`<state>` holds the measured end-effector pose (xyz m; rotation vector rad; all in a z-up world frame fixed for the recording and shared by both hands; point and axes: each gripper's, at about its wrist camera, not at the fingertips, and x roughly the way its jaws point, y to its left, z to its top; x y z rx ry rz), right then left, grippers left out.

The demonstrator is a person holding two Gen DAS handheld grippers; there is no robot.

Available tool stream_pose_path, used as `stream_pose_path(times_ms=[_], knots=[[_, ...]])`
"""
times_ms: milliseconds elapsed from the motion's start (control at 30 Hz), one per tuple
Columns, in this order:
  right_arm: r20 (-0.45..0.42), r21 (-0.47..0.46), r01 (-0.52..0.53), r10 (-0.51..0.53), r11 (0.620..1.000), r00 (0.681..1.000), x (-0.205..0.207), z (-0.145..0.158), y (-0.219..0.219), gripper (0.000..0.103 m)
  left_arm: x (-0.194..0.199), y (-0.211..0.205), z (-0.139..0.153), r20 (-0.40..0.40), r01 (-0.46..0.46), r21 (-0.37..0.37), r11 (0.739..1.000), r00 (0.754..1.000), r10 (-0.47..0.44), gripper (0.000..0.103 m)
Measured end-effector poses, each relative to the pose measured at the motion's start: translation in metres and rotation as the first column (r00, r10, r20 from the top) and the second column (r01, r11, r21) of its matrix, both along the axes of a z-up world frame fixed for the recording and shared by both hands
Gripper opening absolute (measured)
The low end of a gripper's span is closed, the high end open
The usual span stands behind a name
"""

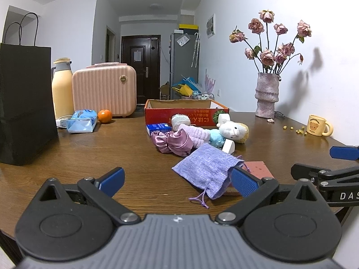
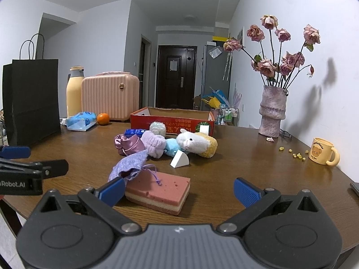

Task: Organize soft objects

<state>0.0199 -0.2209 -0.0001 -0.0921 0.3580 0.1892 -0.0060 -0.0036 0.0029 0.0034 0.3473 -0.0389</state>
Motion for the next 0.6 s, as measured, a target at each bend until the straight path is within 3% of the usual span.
stream_pose_path(times_ms=[600], knots=[[-0.051, -0.006, 0.008, -0.008, 1.0, 0.999, 0.022, -0.011, 0.0, 0.103, 0.028, 0.002, -0.012, -0.048, 0.015, -0.011, 1.0, 0.999, -0.016, 0.103]])
